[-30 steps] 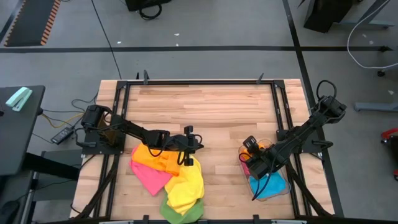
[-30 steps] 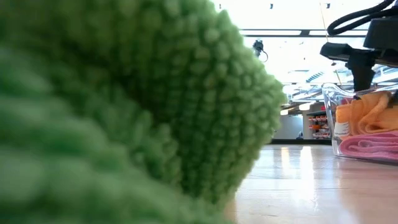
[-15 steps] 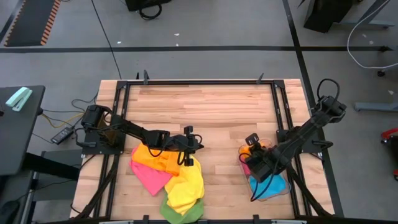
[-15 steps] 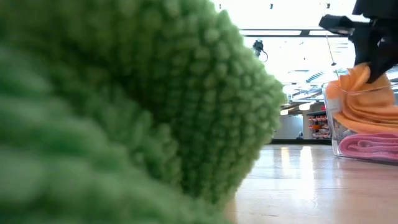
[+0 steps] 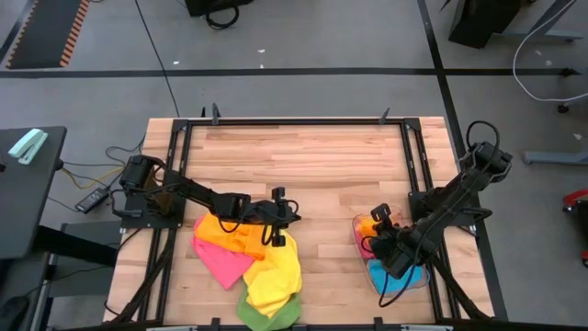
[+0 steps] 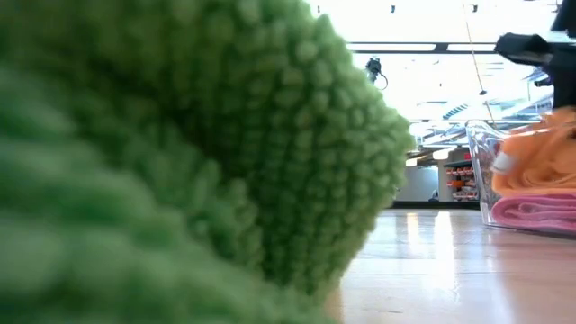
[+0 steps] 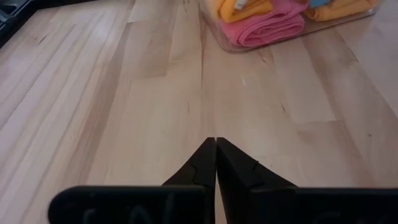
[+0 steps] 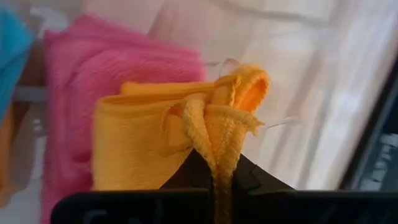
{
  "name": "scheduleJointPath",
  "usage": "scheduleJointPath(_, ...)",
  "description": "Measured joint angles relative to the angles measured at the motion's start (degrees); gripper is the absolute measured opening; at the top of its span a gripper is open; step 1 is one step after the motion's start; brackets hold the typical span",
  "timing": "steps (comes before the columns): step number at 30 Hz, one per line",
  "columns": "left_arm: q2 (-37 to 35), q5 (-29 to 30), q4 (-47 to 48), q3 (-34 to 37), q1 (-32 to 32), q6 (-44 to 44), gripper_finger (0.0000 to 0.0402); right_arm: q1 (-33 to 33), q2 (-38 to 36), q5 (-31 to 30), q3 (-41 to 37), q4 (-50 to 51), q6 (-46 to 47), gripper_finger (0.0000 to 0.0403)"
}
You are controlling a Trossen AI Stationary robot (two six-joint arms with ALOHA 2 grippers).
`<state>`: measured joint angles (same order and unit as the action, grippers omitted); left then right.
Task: Fold microfiber towels
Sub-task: Put the folded orange towel into the transparent bin
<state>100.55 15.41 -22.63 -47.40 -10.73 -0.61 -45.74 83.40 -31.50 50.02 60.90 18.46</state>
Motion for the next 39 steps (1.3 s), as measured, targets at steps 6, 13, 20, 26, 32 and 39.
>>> scheduleJointPath(6, 0.0, 0.0, 0.0, 0.0, 0.0, 0.0, 0.0015, -0.3, 0.0, 6.5, -1.0, -0.9, 0.5, 0.0032)
scheduleJointPath(13, 0.0, 0.0, 0.0, 0.0, 0.0, 0.0, 0.0022, 0.4, 0.0, 13.2, -1.0, -1.0, 1.1, 0.0101)
scheduleJointPath(20, 0.0, 0.0, 0.0, 0.0, 0.0, -0.1, 0.0011, 4.4, 0.0, 18.9, 0.9, 1.0, 1.1, 0.0158)
scheduleJointPath(26, 0.0, 0.0, 0.0, 0.0, 0.0, -0.1, 0.0024, 7.3, -0.1, 21.9, 3.7, 2.6, 1.2, 0.0175)
scheduleJointPath(32, 0.0, 0.0, 0.0, 0.0, 0.0, -0.1, 0.0028, 9.8, -0.2, 30.2, 4.5, 3.4, 4.5, 0.0178)
scheduleJointPath(39, 0.0, 0.0, 0.0, 0.0, 0.0, -0.1, 0.0015, 11.3, -0.2, 34.3, 4.5, 3.3, 9.8, 0.0178)
